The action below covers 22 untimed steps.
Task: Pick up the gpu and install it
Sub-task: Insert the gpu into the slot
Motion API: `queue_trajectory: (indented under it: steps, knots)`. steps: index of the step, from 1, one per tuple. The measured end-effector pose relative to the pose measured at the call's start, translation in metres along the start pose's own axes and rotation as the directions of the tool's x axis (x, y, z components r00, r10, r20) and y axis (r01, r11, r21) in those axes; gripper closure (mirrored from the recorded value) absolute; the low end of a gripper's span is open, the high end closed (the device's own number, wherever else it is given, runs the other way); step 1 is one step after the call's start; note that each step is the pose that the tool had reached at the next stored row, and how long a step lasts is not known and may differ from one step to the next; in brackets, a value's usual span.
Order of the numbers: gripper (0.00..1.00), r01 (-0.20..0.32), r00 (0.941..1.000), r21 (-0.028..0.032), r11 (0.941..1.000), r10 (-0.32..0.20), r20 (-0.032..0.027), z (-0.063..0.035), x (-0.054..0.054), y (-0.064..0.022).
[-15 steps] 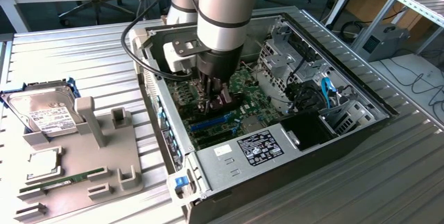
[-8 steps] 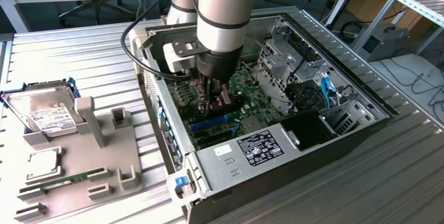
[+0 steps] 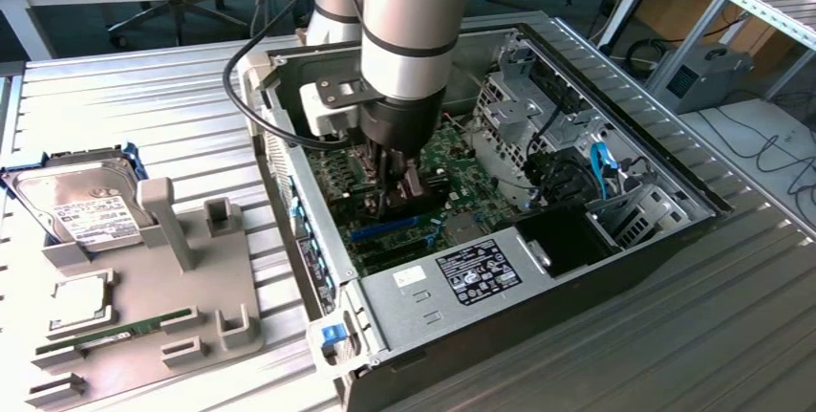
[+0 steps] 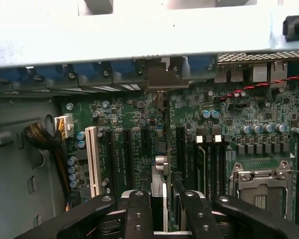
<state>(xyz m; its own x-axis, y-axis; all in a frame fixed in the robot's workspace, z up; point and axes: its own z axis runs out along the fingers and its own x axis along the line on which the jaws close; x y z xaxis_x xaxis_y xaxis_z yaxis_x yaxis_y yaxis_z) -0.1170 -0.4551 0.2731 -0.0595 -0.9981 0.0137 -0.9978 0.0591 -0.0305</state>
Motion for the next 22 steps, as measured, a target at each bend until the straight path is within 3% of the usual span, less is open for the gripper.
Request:
queue_trajectory:
  steps: [9,22]
  knots:
    - [0.73,-0.021,0.9998,-0.0001,0.9998,0.021,-0.0042,0.007,-0.0001,0.0039]
    - [0.73,-0.004,1.0,0.0003,1.0,0.004,-0.0038,0.0095,-0.0001,0.0052]
